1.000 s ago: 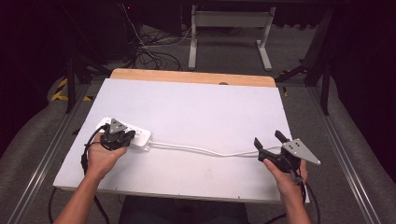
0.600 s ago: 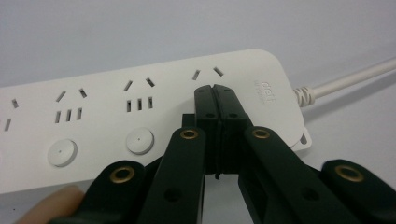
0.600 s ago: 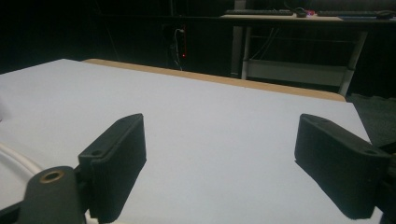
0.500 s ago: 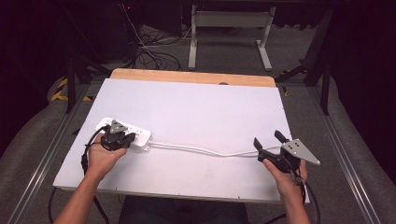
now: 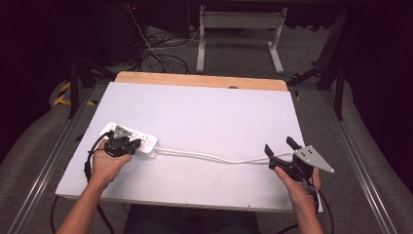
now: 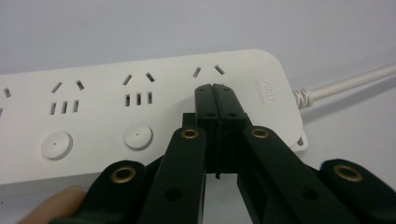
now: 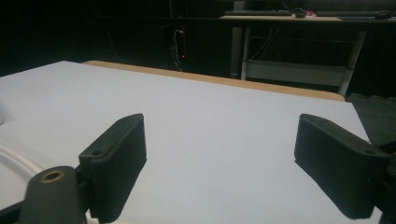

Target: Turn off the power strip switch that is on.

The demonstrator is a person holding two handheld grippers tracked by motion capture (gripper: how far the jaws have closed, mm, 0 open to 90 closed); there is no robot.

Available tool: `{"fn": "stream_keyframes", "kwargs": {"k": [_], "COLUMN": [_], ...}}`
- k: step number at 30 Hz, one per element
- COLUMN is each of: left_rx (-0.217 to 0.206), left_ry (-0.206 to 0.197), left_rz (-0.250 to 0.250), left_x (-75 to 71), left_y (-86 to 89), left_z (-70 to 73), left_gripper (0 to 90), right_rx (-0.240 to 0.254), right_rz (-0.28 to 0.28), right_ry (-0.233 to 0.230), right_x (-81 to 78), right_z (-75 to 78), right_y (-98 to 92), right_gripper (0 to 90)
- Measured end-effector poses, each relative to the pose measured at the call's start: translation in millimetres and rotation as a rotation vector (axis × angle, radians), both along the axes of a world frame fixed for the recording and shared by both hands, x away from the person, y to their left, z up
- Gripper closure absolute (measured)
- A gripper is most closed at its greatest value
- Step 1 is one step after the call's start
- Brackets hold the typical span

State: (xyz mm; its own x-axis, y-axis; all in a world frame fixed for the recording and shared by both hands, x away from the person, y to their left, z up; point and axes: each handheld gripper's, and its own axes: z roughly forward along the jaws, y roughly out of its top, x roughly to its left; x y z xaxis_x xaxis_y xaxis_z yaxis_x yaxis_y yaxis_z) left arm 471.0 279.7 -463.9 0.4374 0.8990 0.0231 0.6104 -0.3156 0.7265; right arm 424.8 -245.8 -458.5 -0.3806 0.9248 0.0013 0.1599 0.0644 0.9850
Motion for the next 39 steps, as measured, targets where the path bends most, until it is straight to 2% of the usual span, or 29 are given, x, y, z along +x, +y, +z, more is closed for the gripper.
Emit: {"fn": "stream_keyframes", "kwargs": {"k": [1, 4, 6, 7, 9, 14, 15, 16, 17, 18, 19, 24, 27, 28, 30, 31, 38, 39], "left_rx": [-0.014, -0.033, -0.029, -0.009, 0.004, 0.010, 0.005, 0.011, 0.048, 0.048, 0.093, 0.079, 0.038, 0.054, 0.067, 0.066, 0.065, 0.059], "left_ry": [0.013, 0.020, 0.017, 0.013, 0.018, 0.019, 0.033, 0.028, 0.018, 0.018, -0.003, -0.014, -0.021, -0.064, -0.069, -0.099, -0.098, -0.110], "left_rz": [0.000, -0.004, -0.006, -0.007, -0.006, -0.007, -0.013, -0.011, -0.013, -0.013, -0.009, 0.001, -0.006, -0.026, -0.035, -0.030, -0.024, -0.018], "left_x": [0.5, 0.6, 0.1, -0.1, -0.5, 0.3, 0.7, 0.8, -0.7, -0.7, -1.7, -0.8, -1.2, -2.3, -2.6, -2.8, -0.7, -1.0], "left_y": [1.9, 3.7, 3.9, 1.9, 0.7, 0.2, -1.5, -2.1, -5.9, -5.9, -10.5, -9.6, -5.1, -5.3, -6.2, -6.9, -9.9, -8.5], "left_z": [0.6, 0.4, 0.2, 0.6, 1.2, 1.7, 1.4, 1.4, 1.8, 1.8, 1.4, 0.6, -1.3, -4.5, -4.5, -5.1, -5.0, -4.4], "left_gripper": [90.0, 90.0, 90.0, 90.0, 90.0, 90.0, 90.0, 90.0, 90.0, 90.0, 90.0, 90.0, 90.0, 90.0, 90.0, 90.0, 90.0, 90.0], "right_rx": [0.000, 0.001, -0.001, 0.000, -0.001, -0.005, -0.005, -0.005, -0.008, -0.007, -0.004, -0.003, 0.001, 0.002, 0.000, 0.000, -0.004, -0.004], "right_rz": [-0.001, -0.001, -0.001, 0.001, 0.002, 0.002, 0.005, 0.005, 0.006, 0.006, 0.006, 0.002, -0.001, -0.002, -0.003, -0.003, 0.001, 0.001], "right_ry": [0.000, 0.004, 0.003, 0.002, 0.002, 0.001, 0.001, 0.001, 0.000, 0.000, 0.000, -0.002, 0.000, 0.001, 0.002, 0.002, -0.002, -0.001], "right_x": [-0.1, -0.5, -0.5, -0.4, -0.4, 0.2, 0.6, 0.6, 1.0, 0.9, 0.6, -0.2, 0.0, 0.1, 0.5, 0.6, 0.8, 0.6], "right_z": [-0.1, -0.3, -0.4, -0.1, 0.0, 0.4, 0.3, 0.3, 0.2, 0.3, 0.5, 0.6, 0.2, 0.1, -0.1, -0.2, -0.1, 0.0], "right_y": [0.0, 0.4, 0.6, 1.3, 1.5, 3.6, 4.2, 4.2, 4.3, 4.3, 4.2, 2.3, 0.9, 0.5, 0.1, 0.2, 1.9, 1.6], "right_gripper": [17.4, 17.4, 17.4, 17.4, 17.4, 17.4, 17.4, 17.4, 17.4, 17.4, 17.4, 17.4, 17.4, 17.4, 17.4, 17.5, 17.5, 17.5]}}
